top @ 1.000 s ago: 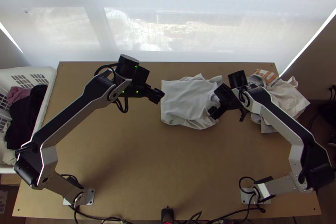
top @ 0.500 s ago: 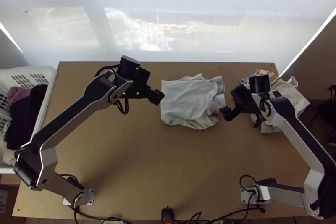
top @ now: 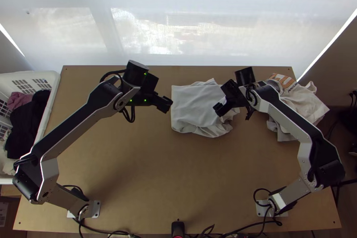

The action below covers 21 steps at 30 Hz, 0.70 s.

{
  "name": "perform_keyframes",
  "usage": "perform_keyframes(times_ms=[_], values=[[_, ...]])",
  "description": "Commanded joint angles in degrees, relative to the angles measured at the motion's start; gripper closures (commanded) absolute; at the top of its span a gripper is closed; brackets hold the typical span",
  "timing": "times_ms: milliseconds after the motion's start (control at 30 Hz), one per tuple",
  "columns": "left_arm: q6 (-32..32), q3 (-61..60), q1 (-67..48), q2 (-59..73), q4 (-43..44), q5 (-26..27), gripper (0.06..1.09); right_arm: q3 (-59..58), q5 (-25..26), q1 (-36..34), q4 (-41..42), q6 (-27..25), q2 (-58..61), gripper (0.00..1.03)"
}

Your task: Fold the t-shirt

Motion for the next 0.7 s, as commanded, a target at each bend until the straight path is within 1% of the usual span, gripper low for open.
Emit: perform_keyframes(times_ms=[0, 167, 400, 533, 667], values=[[0.51, -0.62, 0.56, -0.68, -0.38, -0.53, 0.11, -5.23, 0.79, -2.5, 1.5, -0.2, 0.46, 0.05], [0.6, -0.62, 0.3, -0.42, -0.29, -0.53, 0.11, -12.7, 0.7, -6.63, 1.59, -2.4, -6.04, 0.05], [0.77, -0.01, -0.32, -0.33, -0.38, -0.53, 0.11, -20.96, 0.7, -7.16, 1.59, -2.58, -15.62, 0.05], [0.86, -0.01, -0.5, -0.33, -0.82, -0.53, 0.11, -23.34, 0.79, -7.6, 1.59, -2.58, -17.47, 0.05], [0.86, -0.1, -0.5, -0.77, -1.17, -0.7, 0.11, -25.71, 0.79, -10.76, 1.5, -2.84, -18.17, 0.05]])
